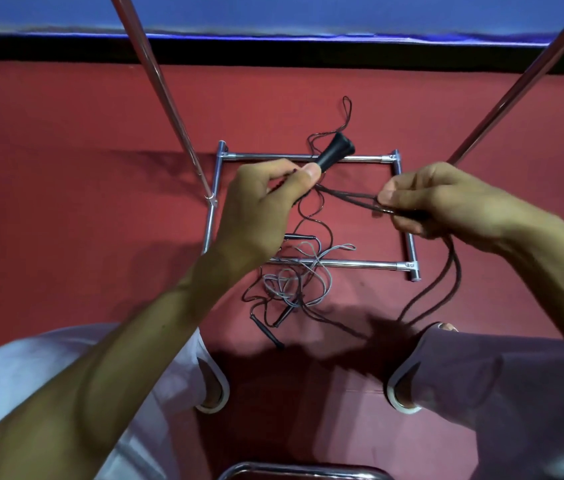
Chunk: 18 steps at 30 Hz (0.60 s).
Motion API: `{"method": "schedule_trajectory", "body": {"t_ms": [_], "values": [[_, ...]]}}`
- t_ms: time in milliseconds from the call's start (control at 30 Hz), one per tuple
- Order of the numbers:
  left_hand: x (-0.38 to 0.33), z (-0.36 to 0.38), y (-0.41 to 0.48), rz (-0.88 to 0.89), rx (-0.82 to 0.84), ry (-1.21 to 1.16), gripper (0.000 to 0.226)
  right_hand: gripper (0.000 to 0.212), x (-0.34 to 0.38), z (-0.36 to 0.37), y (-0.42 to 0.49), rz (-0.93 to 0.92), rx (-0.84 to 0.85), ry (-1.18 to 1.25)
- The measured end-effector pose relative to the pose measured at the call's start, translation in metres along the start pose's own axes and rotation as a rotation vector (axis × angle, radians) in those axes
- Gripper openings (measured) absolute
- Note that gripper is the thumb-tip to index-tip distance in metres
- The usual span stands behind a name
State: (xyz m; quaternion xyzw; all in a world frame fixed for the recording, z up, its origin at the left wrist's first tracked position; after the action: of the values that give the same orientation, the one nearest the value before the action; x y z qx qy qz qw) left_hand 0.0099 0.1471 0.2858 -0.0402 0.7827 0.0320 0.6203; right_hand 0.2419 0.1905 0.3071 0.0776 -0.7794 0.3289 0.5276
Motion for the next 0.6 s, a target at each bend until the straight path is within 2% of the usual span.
{"method": "schedule_trajectory", "body": {"t_ms": [33, 100, 233, 333, 400, 433, 533, 600], "values": [[0.0004, -0.0003, 0.0003, -0.008, -0.008, 0.008, 0.046, 0.027, -0.0009, 0.001, 0.0015, -0.084, -0.073, -0.063], [0.0008, -0.0032, 0.0031, -0.027, -0.034, 0.022, 0.048, 0.009, -0.0002, 0.0027, 0.0004, -0.312, -0.199, -0.269], [-0.0001, -0.007, 0.0066, -0.081, -0.049, -0.011, 0.044, 0.012, -0.0021, 0.0043, -0.0052, -0.667, -0.407, -0.778], [-0.0004, -0.0071, 0.0062, -0.117, -0.053, -0.035, 0.049, 0.016, -0.0041, 0.0002, -0.0047, -0.764, -0.492, -0.873], [-0.0021, -0.0064, 0.0062, -0.128, -0.051, -0.046, 0.05, 0.019, -0.0047, -0.0004, -0.0024, -0.677, -0.413, -0.786], [-0.003, -0.006, 0.0062, -0.124, -0.047, -0.044, 0.049, 0.024, -0.0054, 0.0005, -0.0001, -0.575, -0.334, -0.684], [-0.0017, -0.005, 0.006, -0.119, -0.03, -0.029, 0.045, 0.031, -0.0052, 0.0042, 0.0037, -0.174, -0.056, -0.06], [-0.0001, -0.0045, 0.0062, -0.117, -0.015, -0.024, 0.046, 0.029, -0.0028, 0.0026, 0.0045, 0.056, 0.054, 0.274]]}}
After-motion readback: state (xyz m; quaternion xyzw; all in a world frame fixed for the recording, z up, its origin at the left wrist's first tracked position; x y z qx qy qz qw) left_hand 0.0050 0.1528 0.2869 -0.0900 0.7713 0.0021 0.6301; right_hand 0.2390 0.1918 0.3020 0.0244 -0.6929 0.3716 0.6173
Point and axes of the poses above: each hand's wrist, its own y-axis towards the middle knuckle, its own z-axis out of the palm, x = y × z, the point moved 1 cm from there along y, towards the middle knuckle, and after that the axes turned 1 degree about -z, right-handed, at the moved point
